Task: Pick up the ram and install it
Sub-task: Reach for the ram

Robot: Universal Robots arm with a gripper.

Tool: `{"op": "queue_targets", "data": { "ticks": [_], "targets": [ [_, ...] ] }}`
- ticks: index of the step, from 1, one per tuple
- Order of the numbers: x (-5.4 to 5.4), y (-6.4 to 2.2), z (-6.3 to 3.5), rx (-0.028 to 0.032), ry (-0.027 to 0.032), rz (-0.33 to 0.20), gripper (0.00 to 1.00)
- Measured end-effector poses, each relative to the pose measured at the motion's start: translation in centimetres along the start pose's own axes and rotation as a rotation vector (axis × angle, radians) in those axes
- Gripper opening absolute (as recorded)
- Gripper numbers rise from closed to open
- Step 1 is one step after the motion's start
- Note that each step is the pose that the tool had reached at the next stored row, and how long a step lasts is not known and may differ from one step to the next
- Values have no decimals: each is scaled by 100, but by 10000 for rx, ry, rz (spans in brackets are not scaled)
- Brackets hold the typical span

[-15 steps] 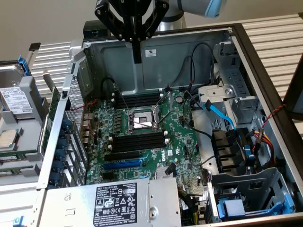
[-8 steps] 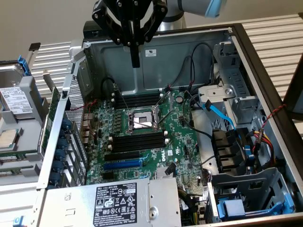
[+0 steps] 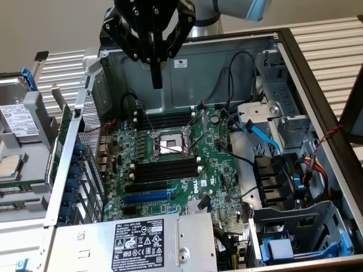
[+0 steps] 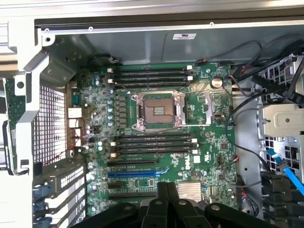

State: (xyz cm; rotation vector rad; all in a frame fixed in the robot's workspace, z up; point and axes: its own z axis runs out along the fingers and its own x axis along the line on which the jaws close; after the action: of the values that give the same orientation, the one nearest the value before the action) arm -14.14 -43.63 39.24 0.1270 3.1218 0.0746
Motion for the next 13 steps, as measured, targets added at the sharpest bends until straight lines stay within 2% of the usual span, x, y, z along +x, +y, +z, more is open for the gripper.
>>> {"op": "queue_targets", "data": {
  "ticks": [5, 13],
  "targets": [
    [91, -43, -4, 3, 30, 3, 11],
    [347, -139, -12, 4, 36, 3, 11]
  ]
}}
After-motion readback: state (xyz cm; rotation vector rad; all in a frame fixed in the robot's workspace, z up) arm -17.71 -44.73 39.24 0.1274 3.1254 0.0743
